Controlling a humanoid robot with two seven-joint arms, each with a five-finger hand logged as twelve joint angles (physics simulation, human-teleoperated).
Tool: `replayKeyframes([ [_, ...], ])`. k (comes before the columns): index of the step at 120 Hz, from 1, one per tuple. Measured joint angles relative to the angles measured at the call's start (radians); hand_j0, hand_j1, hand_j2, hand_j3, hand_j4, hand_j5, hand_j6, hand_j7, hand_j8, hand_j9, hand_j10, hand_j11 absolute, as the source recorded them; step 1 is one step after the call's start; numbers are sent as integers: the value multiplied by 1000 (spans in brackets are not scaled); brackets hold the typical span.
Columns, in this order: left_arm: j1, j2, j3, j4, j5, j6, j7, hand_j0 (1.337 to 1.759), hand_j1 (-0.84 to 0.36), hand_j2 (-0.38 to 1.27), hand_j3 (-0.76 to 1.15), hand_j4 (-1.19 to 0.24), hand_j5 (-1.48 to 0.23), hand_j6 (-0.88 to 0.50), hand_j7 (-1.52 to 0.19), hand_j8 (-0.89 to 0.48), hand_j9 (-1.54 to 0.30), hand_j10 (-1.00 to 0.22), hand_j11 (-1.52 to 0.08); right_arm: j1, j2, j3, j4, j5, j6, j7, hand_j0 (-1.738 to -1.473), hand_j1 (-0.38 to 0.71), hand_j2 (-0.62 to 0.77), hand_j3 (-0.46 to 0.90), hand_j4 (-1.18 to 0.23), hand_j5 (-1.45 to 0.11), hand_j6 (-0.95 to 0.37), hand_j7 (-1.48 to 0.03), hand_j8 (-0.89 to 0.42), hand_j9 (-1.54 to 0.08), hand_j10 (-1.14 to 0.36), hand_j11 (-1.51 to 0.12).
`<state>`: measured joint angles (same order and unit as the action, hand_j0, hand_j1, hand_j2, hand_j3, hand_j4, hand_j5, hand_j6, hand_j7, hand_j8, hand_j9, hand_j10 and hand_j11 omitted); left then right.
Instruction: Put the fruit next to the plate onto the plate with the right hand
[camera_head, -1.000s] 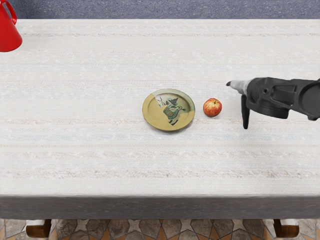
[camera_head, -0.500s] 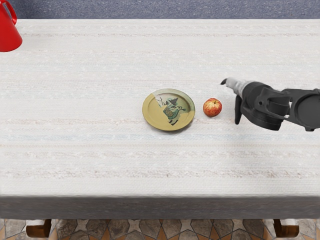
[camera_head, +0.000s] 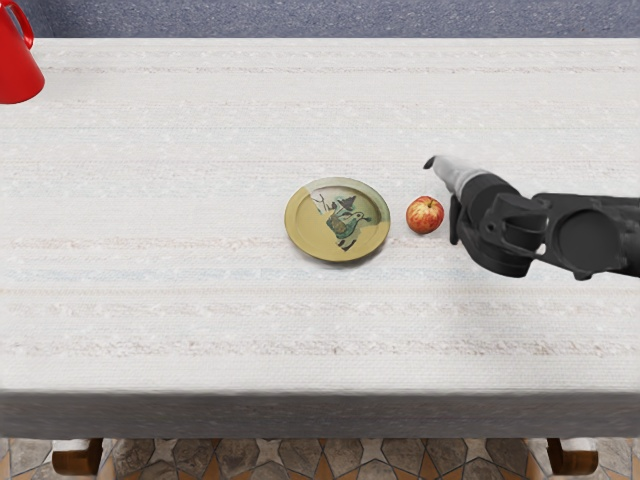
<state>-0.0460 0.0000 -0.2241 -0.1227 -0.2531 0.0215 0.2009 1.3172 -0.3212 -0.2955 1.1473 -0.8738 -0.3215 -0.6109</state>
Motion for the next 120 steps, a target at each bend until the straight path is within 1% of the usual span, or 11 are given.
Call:
replayKeyframes([
  [24,0,0,0,0,0,0,0,1658,349,0,0,0,0,-1,0,0,0,0,0,-7,29,1,-29,0,-1,0,-1658,-1,-56,0,-293,-378,-294,-378,-293,-378,-293,-378],
  [69,0,0,0,0,0,0,0,1658,349,0,0,0,0,-1,0,-1,0,0,0,-19,54,1,-33,0,-12,0,-1658,85,-71,0,-365,-472,-366,-472,-365,-472,-364,-472],
  [94,0,0,0,0,0,0,0,1658,349,0,0,0,0,-1,0,0,0,0,0,-18,65,0,-32,0,-13,0,-1657,155,-71,0,-430,-563,-433,-560,-431,-562,-431,-561],
  [104,0,0,0,0,0,0,0,1658,349,0,0,0,0,-1,0,0,0,0,0,-20,66,1,-32,1,-13,0,-1657,207,-69,0,-476,-625,-479,-620,-477,-623,-477,-623],
  [109,0,0,0,0,0,0,0,1658,349,0,0,0,0,-1,0,0,0,0,0,-20,67,1,-32,2,-13,0,-1656,228,-49,-1,-506,-661,-465,-658,-508,-659,-508,-659],
  [120,0,0,0,0,0,0,0,1658,349,0,0,0,0,-1,0,0,0,0,0,-22,68,1,-32,2,-13,0,-1653,241,3,-1,-569,-735,-448,-736,-495,-740,-567,-740],
])
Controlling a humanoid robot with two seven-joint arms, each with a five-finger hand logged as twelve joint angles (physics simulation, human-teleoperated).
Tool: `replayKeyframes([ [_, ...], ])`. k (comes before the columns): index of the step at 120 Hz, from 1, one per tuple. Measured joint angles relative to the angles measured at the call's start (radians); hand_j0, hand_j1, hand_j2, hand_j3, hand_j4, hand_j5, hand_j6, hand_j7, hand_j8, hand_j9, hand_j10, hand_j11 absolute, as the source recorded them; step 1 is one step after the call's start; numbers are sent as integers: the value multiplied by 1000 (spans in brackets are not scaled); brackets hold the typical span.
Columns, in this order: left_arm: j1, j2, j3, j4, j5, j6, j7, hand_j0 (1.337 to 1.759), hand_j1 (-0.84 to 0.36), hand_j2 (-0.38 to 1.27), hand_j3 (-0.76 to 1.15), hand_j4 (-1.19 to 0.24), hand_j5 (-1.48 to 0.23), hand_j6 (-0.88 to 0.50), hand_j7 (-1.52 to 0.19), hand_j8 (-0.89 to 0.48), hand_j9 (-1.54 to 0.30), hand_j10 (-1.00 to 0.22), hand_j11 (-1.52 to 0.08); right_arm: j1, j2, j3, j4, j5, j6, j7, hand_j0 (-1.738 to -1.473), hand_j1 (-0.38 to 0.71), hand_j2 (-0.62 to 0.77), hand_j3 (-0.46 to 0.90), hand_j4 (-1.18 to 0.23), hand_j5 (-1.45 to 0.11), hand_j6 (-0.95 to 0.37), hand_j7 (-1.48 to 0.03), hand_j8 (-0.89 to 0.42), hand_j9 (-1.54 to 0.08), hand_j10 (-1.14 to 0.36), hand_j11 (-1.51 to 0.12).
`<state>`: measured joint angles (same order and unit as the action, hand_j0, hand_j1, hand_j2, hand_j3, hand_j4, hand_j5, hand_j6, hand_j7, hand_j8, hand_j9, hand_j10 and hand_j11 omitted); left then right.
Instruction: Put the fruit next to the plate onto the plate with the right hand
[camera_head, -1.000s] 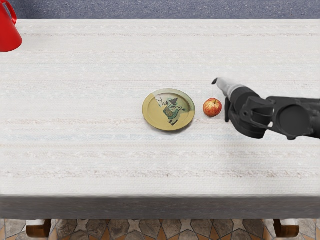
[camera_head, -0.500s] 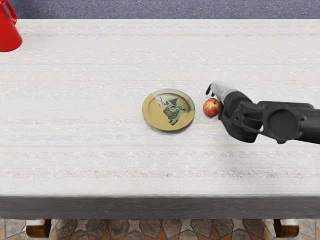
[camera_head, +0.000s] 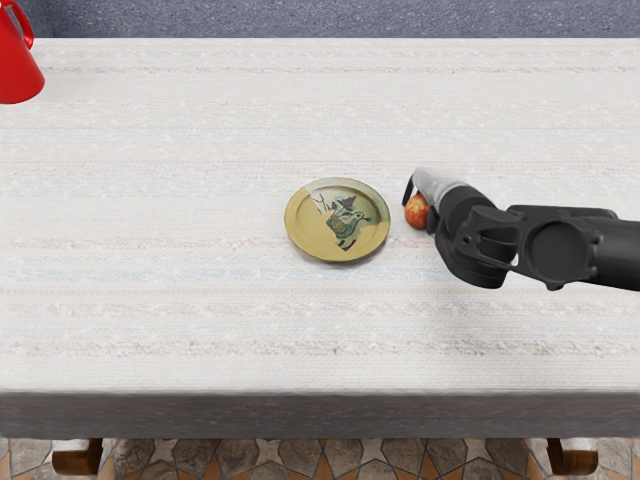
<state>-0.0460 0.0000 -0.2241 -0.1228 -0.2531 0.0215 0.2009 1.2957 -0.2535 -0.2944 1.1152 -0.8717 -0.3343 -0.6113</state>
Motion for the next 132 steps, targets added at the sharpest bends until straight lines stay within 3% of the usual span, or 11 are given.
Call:
replayKeyframes([
  [12,0,0,0,0,0,0,0,1658,349,0,0,0,0,-1,0,-1,0,0,0,0,0,0,1,2,1,0,-1652,267,74,0,-572,-826,-418,-821,-469,-830,-629,-830],
  [45,0,0,0,0,0,0,0,1658,349,0,0,0,0,-1,0,-1,0,0,0,20,-25,22,49,10,6,-1,-1648,268,94,0,-523,-976,-370,-927,-406,-949,-700,-947],
  [95,0,0,0,0,0,0,0,1658,349,0,0,0,0,-1,0,-1,0,0,0,192,-116,102,154,79,98,-1,-1649,231,86,0,-534,-1024,-383,-961,-400,-1003,-716,-993],
  [132,0,0,0,0,0,0,0,1658,349,0,0,0,0,-1,0,0,0,0,0,246,-34,131,159,131,118,-1,-1648,232,83,0,-520,-1058,-369,-987,-378,-1041,-699,-1020],
])
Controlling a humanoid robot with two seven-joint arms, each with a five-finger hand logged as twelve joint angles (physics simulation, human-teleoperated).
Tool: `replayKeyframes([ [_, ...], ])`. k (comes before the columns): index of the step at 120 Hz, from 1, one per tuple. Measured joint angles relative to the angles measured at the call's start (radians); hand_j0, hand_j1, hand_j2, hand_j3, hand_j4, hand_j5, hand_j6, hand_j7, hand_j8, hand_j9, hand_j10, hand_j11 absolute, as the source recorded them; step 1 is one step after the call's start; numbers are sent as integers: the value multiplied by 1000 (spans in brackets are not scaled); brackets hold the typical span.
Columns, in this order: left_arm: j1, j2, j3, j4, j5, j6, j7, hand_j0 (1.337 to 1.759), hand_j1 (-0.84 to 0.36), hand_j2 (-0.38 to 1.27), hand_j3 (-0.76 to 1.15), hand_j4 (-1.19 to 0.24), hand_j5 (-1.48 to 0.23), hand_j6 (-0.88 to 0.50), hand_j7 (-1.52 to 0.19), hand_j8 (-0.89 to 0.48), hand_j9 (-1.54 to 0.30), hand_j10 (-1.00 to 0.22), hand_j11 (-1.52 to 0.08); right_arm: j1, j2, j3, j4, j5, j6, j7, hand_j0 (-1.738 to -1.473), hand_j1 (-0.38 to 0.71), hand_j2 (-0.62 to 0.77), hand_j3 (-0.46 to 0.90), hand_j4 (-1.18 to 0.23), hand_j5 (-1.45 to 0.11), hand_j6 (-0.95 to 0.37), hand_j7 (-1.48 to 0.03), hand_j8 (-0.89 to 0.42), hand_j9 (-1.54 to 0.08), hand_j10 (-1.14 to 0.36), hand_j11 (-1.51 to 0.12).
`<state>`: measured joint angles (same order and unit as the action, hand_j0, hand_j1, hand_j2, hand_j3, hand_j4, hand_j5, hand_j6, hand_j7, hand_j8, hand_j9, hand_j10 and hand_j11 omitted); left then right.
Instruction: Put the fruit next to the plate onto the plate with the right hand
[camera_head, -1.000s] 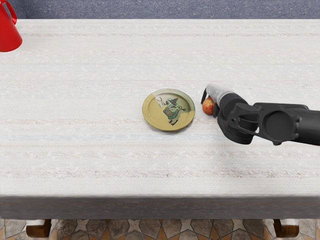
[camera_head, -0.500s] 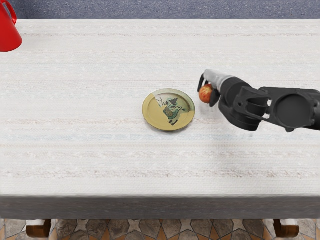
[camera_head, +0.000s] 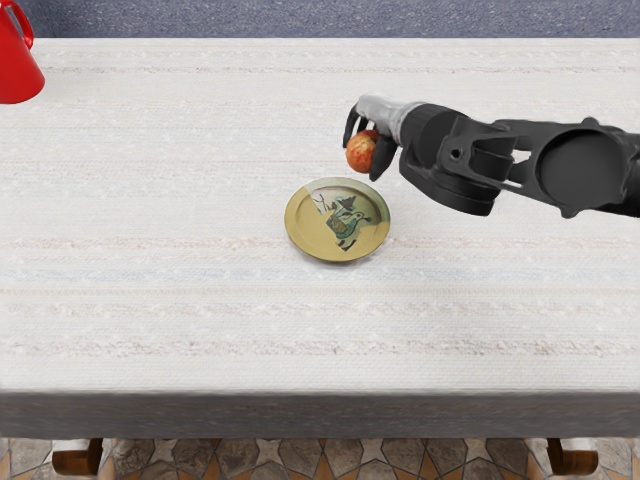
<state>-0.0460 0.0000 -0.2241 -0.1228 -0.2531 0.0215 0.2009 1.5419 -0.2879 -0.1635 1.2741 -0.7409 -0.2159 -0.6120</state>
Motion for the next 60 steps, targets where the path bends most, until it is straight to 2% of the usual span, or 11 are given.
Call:
replayKeyframes([
  [25,0,0,0,0,0,0,0,1658,349,0,0,0,0,0,0,0,0,0,0,-13,76,7,-7,7,-2,0,-1648,234,104,0,-494,-1097,-339,-1019,-357,-1079,-688,-1052],
  [42,0,0,0,0,0,0,0,1658,349,0,0,0,0,0,0,0,0,0,0,-51,107,8,-35,2,-4,-1,-1648,241,119,0,-485,-1121,-347,-1037,-339,-1091,-678,-1059],
  [55,0,0,0,0,0,0,0,1658,349,0,0,0,0,-1,0,0,0,0,0,-88,118,7,-54,-5,-5,-1,-1649,257,189,1,-485,-1156,-313,-1070,-322,-1130,-669,-1111],
  [57,0,0,0,0,0,0,0,1658,349,0,0,0,0,-1,0,0,0,0,0,-93,123,7,-60,-5,-5,0,-1649,253,179,1,-481,-1145,-310,-1060,-314,-1119,-664,-1101],
  [60,0,0,0,0,0,0,0,1658,349,0,0,0,0,-1,0,0,0,0,0,-99,129,7,-72,-9,-6,0,-1650,193,157,0,-435,-1024,-282,-949,-284,-1001,-610,-985],
])
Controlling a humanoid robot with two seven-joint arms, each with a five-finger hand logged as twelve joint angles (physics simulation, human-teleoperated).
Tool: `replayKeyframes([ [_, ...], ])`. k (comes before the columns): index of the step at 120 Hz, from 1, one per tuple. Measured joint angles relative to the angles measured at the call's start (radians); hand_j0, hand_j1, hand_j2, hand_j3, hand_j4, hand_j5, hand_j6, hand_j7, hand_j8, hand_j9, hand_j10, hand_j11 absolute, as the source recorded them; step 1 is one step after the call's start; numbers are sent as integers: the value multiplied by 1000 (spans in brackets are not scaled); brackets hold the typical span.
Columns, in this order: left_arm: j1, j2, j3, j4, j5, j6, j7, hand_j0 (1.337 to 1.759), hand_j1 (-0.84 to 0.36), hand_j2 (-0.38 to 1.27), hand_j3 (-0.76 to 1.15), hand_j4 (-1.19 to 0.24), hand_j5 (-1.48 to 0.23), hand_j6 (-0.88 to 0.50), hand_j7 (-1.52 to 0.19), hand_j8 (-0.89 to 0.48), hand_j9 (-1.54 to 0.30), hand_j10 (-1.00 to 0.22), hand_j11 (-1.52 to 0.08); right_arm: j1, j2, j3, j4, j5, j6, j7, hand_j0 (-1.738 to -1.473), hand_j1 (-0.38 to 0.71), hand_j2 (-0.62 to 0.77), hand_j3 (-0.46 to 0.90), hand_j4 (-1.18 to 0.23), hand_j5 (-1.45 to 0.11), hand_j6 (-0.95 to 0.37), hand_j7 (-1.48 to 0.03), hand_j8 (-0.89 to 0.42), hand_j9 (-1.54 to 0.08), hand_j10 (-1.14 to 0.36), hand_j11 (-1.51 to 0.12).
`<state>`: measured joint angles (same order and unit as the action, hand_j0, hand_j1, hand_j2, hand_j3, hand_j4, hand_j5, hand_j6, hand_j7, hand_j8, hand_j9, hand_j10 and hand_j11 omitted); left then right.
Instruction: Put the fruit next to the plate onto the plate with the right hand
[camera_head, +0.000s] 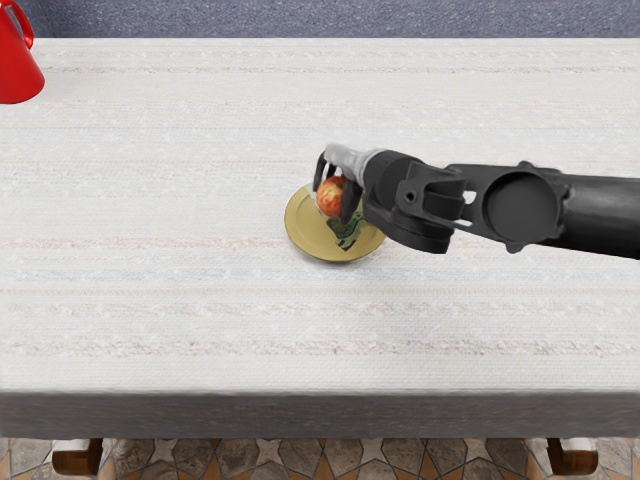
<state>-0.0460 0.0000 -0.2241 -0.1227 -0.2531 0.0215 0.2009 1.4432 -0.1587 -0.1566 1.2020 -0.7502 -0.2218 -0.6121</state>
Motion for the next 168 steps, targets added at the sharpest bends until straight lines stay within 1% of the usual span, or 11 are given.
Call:
replayKeyframes([
  [18,0,0,0,0,0,0,0,1658,349,0,0,0,0,-1,0,0,0,0,0,-7,19,2,-34,-16,-6,1,-1654,-89,76,0,-209,-491,-136,-455,-137,-480,-293,-472],
  [43,0,0,0,0,0,0,0,1658,349,0,0,0,0,-1,0,0,0,0,0,-22,25,65,-38,11,9,1,-1657,-256,28,0,-76,-177,-51,-164,-51,-173,-106,-170],
  [55,0,0,0,0,0,0,0,1658,349,0,0,0,0,-1,0,-1,0,0,0,-94,29,224,-37,182,106,1,-1657,-292,18,0,-47,-109,-31,-100,-31,-106,-65,-104],
  [66,0,0,0,0,0,0,0,1658,349,0,0,0,0,-1,0,0,0,0,0,-176,38,381,-38,419,350,1,-1658,-313,11,0,-30,-69,-21,-64,-20,-68,-42,-67],
  [81,0,0,0,0,0,0,0,1658,349,0,0,0,0,0,0,0,0,0,0,-228,5,484,-28,776,668,1,-1658,-329,6,0,-17,-38,-12,-35,-11,-37,-23,-36],
  [89,0,0,0,0,0,0,0,1658,349,0,0,0,0,0,0,0,0,0,0,-257,-75,508,-10,952,746,1,-1658,-335,4,0,-12,-27,-9,-25,-8,-27,-17,-26],
  [98,0,0,0,0,0,0,0,1658,349,0,0,0,0,0,0,0,0,0,0,-306,-229,521,9,1084,790,1,-1658,-339,3,0,-9,-19,-6,-17,-6,-18,-12,-18],
  [111,0,0,0,0,0,0,0,1658,349,0,0,0,0,0,0,0,0,0,0,-394,-457,528,18,1169,818,1,-1658,-343,2,0,-4,-11,-3,-10,-3,-11,-6,-11],
  [124,0,0,0,0,0,0,0,1658,349,0,0,0,0,-1,0,0,0,0,0,-447,-615,530,17,1202,828,1,-1658,-346,1,0,-2,-6,0,-6,0,-6,-3,-6],
  [144,0,0,0,1,0,0,0,1658,349,0,0,0,0,-1,0,0,0,0,0,-488,-772,530,8,1219,832,1,-1658,-348,1,0,0,-3,3,-3,2,-3,0,-3],
  [168,-2,0,0,4,0,0,0,1658,349,0,0,0,0,0,0,0,0,0,0,-506,-871,533,-7,1242,833,1,-1658,-348,0,0,0,-1,5,-1,4,-1,2,-1],
])
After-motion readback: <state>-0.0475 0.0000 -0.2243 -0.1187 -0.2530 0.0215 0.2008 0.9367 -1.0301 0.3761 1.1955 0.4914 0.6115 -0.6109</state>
